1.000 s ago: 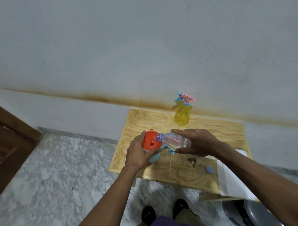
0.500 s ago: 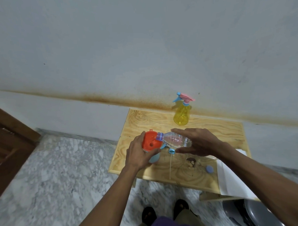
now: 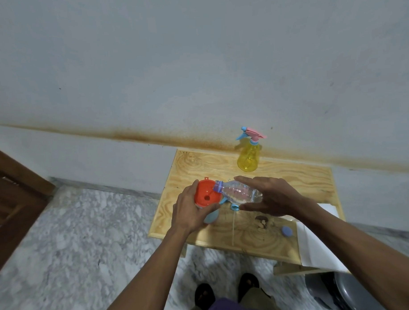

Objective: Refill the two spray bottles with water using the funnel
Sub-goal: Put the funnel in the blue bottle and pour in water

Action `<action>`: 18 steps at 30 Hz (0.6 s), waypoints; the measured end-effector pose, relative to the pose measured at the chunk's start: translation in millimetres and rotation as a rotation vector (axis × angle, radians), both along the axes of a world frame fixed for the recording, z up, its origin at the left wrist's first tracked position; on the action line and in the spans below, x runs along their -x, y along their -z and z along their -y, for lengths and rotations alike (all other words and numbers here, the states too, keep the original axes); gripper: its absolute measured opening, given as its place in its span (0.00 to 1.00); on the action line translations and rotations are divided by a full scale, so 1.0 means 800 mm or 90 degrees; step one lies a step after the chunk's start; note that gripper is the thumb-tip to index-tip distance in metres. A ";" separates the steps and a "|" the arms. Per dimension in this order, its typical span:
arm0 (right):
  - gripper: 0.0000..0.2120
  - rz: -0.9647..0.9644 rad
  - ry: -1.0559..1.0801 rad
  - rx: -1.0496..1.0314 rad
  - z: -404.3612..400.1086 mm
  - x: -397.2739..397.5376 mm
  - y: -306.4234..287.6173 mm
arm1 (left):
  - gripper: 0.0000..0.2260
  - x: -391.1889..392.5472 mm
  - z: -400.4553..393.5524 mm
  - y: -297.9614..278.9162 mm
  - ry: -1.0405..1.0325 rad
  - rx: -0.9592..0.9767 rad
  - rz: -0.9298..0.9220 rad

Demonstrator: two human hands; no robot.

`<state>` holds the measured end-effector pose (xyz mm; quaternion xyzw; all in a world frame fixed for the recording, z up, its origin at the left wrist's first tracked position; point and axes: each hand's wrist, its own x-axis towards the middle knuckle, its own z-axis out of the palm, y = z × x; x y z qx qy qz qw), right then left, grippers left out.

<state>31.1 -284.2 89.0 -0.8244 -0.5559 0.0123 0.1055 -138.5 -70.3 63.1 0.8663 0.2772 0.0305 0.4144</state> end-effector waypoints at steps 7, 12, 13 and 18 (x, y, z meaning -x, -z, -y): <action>0.41 -0.134 0.099 -0.158 -0.005 0.031 0.010 | 0.51 0.002 -0.001 -0.004 0.005 0.002 -0.007; 0.43 -0.285 0.287 -0.303 -0.004 0.056 0.013 | 0.53 0.001 0.000 -0.003 0.003 -0.001 -0.002; 0.43 -0.299 0.325 -0.330 -0.002 0.059 0.014 | 0.52 0.001 -0.001 -0.001 0.004 -0.002 0.002; 0.42 -0.327 0.473 -0.432 0.018 0.068 0.031 | 0.50 -0.003 -0.002 0.006 0.011 -0.019 0.013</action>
